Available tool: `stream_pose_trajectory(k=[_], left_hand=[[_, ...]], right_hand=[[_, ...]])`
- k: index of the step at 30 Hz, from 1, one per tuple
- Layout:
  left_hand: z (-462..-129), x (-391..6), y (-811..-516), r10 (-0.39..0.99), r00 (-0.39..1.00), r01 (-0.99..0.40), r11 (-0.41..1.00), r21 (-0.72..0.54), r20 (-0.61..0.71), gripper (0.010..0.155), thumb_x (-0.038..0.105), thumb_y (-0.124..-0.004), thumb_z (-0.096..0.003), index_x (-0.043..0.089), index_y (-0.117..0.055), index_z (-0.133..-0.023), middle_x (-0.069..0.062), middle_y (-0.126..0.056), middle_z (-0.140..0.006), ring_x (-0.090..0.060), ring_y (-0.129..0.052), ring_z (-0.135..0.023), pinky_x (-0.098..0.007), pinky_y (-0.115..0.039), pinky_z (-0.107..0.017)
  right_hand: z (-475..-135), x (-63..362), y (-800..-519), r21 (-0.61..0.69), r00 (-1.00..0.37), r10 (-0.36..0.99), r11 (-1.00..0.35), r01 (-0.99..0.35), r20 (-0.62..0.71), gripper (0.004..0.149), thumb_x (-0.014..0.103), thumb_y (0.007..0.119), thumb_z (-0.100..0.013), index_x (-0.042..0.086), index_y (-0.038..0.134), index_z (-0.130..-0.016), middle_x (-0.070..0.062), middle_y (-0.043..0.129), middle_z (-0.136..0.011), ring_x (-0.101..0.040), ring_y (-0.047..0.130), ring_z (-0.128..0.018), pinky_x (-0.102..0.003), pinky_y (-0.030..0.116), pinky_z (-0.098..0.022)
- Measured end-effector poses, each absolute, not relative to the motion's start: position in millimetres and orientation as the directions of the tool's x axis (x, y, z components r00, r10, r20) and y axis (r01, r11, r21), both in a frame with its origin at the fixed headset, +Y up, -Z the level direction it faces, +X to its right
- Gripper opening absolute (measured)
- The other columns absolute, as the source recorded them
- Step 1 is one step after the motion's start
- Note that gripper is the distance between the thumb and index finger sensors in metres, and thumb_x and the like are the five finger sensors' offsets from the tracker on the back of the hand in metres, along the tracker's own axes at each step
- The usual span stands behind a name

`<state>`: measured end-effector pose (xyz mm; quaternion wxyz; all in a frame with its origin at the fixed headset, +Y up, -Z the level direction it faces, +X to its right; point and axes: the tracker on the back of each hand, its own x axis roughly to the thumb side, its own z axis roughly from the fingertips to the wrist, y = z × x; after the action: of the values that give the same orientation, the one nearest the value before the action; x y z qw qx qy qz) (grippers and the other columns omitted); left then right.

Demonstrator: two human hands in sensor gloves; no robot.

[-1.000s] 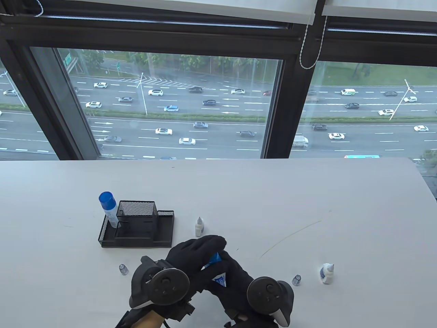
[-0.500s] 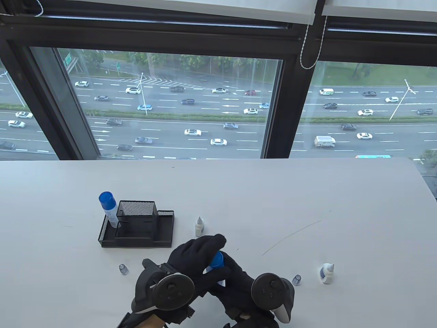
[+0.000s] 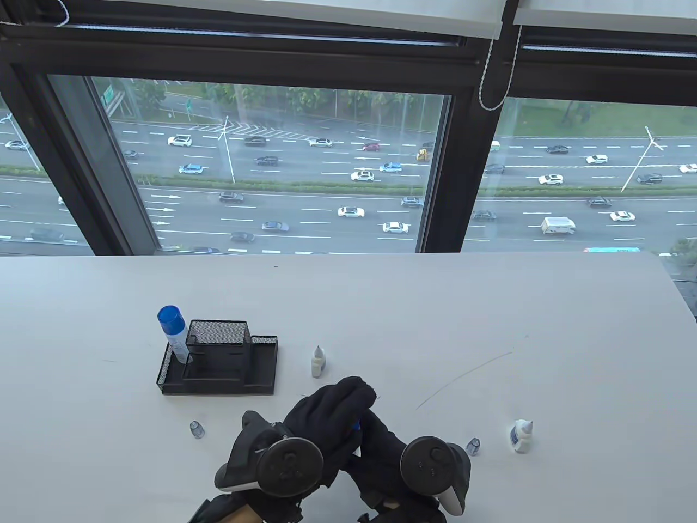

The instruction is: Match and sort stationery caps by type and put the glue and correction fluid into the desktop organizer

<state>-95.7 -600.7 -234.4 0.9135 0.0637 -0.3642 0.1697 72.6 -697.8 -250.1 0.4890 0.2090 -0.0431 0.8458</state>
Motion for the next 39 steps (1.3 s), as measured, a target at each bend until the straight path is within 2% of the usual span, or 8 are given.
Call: stream_pose_trajectory(k=[5, 11, 18, 22, 24, 28, 34, 39], left_hand=[[-230.9, -100.8, -603.5, 0.18, 0.82, -0.393, 0.868, 0.304, 0.543, 0.095, 0.072, -0.074, -0.0456, 0.018, -0.046, -0.118, -0.016, -0.061, -0.117, -0.026, -0.09, -0.092, -0.053, -0.076, -0.069], [-234.1, -98.7, -596.5, 0.262, 0.712, -0.331, 0.943, -0.017, 0.651, 0.066, 0.038, -0.071, -0.062, 0.017, -0.043, -0.119, -0.017, -0.053, -0.124, -0.037, -0.078, -0.107, -0.057, -0.07, -0.073], [-232.7, -100.8, -599.9, 0.207, 0.797, -0.399, 0.886, 0.237, 0.568, 0.072, 0.062, -0.076, -0.0526, 0.024, -0.059, -0.111, -0.007, -0.076, -0.106, -0.022, -0.096, -0.08, -0.047, -0.081, -0.062], [-233.7, -95.9, -599.4, 0.274, 0.668, -0.37, 0.929, -0.011, 0.692, 0.071, 0.036, -0.075, -0.0606, 0.016, -0.04, -0.119, -0.026, -0.031, -0.126, -0.039, -0.068, -0.114, -0.056, -0.071, -0.073], [-232.1, -95.9, -602.6, 0.205, 0.754, -0.328, 0.941, 0.088, 0.624, 0.092, 0.056, -0.08, -0.0537, 0.013, -0.032, -0.12, -0.028, -0.023, -0.125, -0.041, -0.06, -0.114, -0.057, -0.066, -0.075], [-231.2, -100.2, -601.9, 0.147, 0.812, -0.355, 0.892, 0.279, 0.565, 0.089, 0.072, -0.075, -0.0456, 0.021, -0.053, -0.115, -0.009, -0.072, -0.109, -0.019, -0.096, -0.078, -0.045, -0.083, -0.061], [-230.4, -96.6, -599.2, 0.152, 0.767, -0.25, 0.965, 0.073, 0.623, 0.078, 0.051, -0.077, -0.0579, 0.018, -0.041, -0.119, -0.017, -0.048, -0.126, -0.037, -0.074, -0.111, -0.057, -0.071, -0.073], [-229.3, -98.2, -602.4, 0.144, 0.838, -0.334, 0.898, 0.286, 0.527, 0.074, 0.072, -0.071, -0.0505, 0.027, -0.064, -0.109, -0.008, -0.083, -0.101, -0.02, -0.102, -0.071, -0.044, -0.085, -0.057]], right_hand=[[-249.9, 73.1, -697.6, 0.128, -0.436, 0.806, -0.52, -0.845, 0.399, 0.076, 0.039, 0.089, -0.047, 0.013, 0.05, -0.107, -0.011, 0.071, -0.1, -0.034, 0.084, -0.089, -0.052, 0.069, -0.069], [-250.5, 70.8, -701.3, 0.14, -0.436, 0.806, -0.524, -0.84, 0.4, 0.076, 0.037, 0.089, -0.046, 0.012, 0.051, -0.106, -0.011, 0.071, -0.1, -0.034, 0.084, -0.089, -0.053, 0.069, -0.069], [-248.4, 68.2, -701.1, 0.136, -0.445, 0.793, -0.538, -0.832, 0.415, 0.076, 0.036, 0.089, -0.047, 0.013, 0.049, -0.106, -0.01, 0.069, -0.102, -0.034, 0.082, -0.092, -0.052, 0.067, -0.071], [-249.6, 68.0, -703.6, 0.15, -0.426, 0.814, -0.515, -0.844, 0.395, 0.076, 0.037, 0.089, -0.047, 0.012, 0.049, -0.107, -0.011, 0.069, -0.102, -0.034, 0.082, -0.091, -0.052, 0.068, -0.071], [-249.6, 68.4, -703.7, 0.14, -0.433, 0.809, -0.52, -0.843, 0.397, 0.076, 0.037, 0.089, -0.047, 0.012, 0.049, -0.107, -0.011, 0.07, -0.101, -0.034, 0.083, -0.091, -0.052, 0.068, -0.07], [-249.3, 68.6, -703.3, 0.133, -0.441, 0.802, -0.528, -0.839, 0.402, 0.076, 0.037, 0.089, -0.047, 0.013, 0.049, -0.107, -0.011, 0.069, -0.102, -0.033, 0.083, -0.091, -0.052, 0.068, -0.071], [-250.2, 67.3, -706.3, 0.145, -0.433, 0.809, -0.522, -0.841, 0.397, 0.075, 0.037, 0.089, -0.047, 0.012, 0.05, -0.106, -0.011, 0.07, -0.101, -0.034, 0.083, -0.091, -0.052, 0.068, -0.07], [-248.2, 66.5, -703.8, 0.13, -0.448, 0.794, -0.537, -0.833, 0.41, 0.075, 0.037, 0.089, -0.047, 0.013, 0.05, -0.106, -0.01, 0.07, -0.101, -0.033, 0.083, -0.091, -0.052, 0.068, -0.071]])
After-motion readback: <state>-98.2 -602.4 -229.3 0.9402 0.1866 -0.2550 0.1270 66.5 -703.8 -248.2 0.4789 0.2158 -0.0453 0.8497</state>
